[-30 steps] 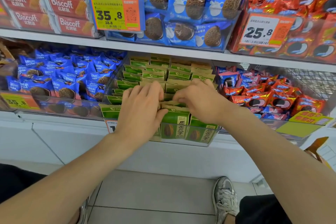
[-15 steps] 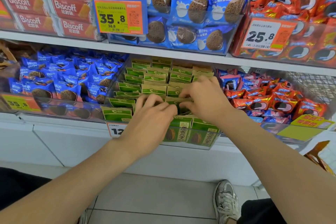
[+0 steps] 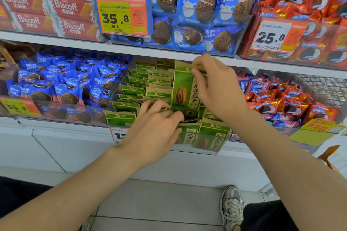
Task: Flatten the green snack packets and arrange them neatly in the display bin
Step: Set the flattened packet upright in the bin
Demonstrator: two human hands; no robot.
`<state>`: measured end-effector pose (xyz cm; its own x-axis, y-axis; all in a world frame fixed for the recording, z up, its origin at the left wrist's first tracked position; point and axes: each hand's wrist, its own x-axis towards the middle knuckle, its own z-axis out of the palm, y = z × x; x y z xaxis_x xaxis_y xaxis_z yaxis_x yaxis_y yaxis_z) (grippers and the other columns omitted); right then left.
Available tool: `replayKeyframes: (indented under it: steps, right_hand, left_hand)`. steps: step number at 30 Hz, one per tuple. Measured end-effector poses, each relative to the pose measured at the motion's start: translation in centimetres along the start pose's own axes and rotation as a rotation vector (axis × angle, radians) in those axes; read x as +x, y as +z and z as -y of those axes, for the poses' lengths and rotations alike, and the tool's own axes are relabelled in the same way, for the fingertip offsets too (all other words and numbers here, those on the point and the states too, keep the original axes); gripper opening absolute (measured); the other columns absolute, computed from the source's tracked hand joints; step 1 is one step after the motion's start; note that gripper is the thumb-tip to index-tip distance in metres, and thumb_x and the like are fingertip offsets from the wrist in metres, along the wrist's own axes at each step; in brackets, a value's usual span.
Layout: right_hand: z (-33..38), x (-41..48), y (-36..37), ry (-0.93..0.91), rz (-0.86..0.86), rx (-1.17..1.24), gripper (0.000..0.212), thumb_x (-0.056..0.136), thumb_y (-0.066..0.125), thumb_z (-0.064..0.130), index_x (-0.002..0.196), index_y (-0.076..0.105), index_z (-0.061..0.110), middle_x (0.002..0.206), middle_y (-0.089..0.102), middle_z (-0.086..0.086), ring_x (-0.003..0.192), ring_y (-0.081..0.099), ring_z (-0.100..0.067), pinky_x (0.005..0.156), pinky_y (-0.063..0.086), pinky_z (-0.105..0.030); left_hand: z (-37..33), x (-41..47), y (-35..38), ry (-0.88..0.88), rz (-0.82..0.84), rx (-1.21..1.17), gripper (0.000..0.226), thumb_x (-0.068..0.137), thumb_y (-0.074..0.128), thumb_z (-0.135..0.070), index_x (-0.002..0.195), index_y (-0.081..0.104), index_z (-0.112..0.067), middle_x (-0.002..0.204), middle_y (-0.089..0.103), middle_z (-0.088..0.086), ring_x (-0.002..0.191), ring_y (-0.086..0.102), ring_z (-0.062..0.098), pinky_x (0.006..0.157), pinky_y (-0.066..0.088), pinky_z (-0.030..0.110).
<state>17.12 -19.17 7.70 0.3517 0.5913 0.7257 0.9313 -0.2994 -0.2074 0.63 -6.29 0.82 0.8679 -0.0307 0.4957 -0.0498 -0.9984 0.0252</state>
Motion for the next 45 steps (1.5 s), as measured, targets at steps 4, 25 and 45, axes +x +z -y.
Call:
replayKeyframes:
  steps: [4, 25, 45]
  right_hand:
    - [1.0, -0.4, -2.4, 0.067, -0.262, 0.116, 0.008, 0.107, 0.056, 0.01, 0.111, 0.06, 0.004, 0.099, 0.067, -0.004, 0.079, 0.058, -0.012, 0.07, 0.042, -0.018]
    - [6.7, -4.1, -3.1, 0.855, 0.011, 1.287, 0.023, 0.109, 0.057, 0.018, 0.115, 0.071, 0.001, 0.113, 0.077, -0.021, 0.094, 0.076, -0.027, 0.076, 0.062, -0.034]
    - [7.5, -4.7, -3.0, 0.785, -0.026, 1.053, 0.029, 0.105, 0.065, 0.02, 0.1, 0.077, -0.006, 0.09, 0.078, -0.025, 0.085, 0.076, -0.045, 0.082, 0.065, -0.056]
  left_hand:
    - [-0.1, 0.3, -1.6, -0.12, -0.089, -0.223, 0.021, 0.096, 0.059, -0.037, 0.103, 0.075, -0.025, 0.095, 0.075, -0.012, 0.108, 0.063, 0.013, 0.104, 0.043, 0.04]
    - [-1.9, 2.5, -4.6, -0.611, -0.368, -1.144, 0.006, 0.111, 0.054, -0.021, 0.117, 0.055, -0.022, 0.097, 0.075, 0.013, 0.078, 0.072, 0.036, 0.06, 0.057, 0.052]
    - [-2.2, 2.2, -5.6, -0.451, -0.135, -1.273, 0.02, 0.111, 0.055, -0.025, 0.103, 0.068, -0.012, 0.102, 0.066, 0.03, 0.095, 0.068, 0.047, 0.094, 0.055, 0.07]
